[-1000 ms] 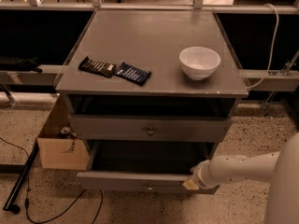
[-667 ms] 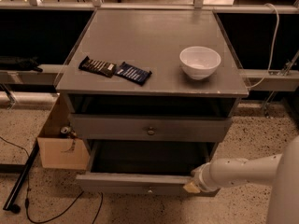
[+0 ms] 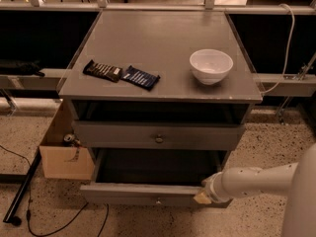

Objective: Open middle drawer

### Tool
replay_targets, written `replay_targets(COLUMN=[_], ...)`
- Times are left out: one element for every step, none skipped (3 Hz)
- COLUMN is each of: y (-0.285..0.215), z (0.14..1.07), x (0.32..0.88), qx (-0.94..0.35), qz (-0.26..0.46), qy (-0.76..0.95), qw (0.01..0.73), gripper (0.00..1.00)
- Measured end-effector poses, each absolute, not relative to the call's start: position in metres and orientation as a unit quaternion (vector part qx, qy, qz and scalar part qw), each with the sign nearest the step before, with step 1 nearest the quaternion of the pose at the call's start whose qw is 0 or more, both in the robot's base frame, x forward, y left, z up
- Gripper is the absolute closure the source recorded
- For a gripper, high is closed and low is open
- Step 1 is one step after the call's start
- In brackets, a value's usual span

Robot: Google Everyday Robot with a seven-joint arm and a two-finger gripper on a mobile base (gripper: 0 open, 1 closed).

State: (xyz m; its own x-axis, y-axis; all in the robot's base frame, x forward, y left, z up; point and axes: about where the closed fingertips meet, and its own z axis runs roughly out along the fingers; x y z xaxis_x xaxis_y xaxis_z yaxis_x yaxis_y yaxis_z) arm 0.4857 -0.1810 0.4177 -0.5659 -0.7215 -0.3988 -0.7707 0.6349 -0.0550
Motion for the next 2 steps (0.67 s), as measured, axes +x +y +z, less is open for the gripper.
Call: replay_targets(y=[-0.181, -0.181], z=[0.4177, 0.4177], x=[0.4857, 0.4857], qx=[-0.423, -0.423], qz=[0.063, 0.063], qy=[0.883, 0.883], qw=[0.196, 0.196], gripper=[0.29, 0.06])
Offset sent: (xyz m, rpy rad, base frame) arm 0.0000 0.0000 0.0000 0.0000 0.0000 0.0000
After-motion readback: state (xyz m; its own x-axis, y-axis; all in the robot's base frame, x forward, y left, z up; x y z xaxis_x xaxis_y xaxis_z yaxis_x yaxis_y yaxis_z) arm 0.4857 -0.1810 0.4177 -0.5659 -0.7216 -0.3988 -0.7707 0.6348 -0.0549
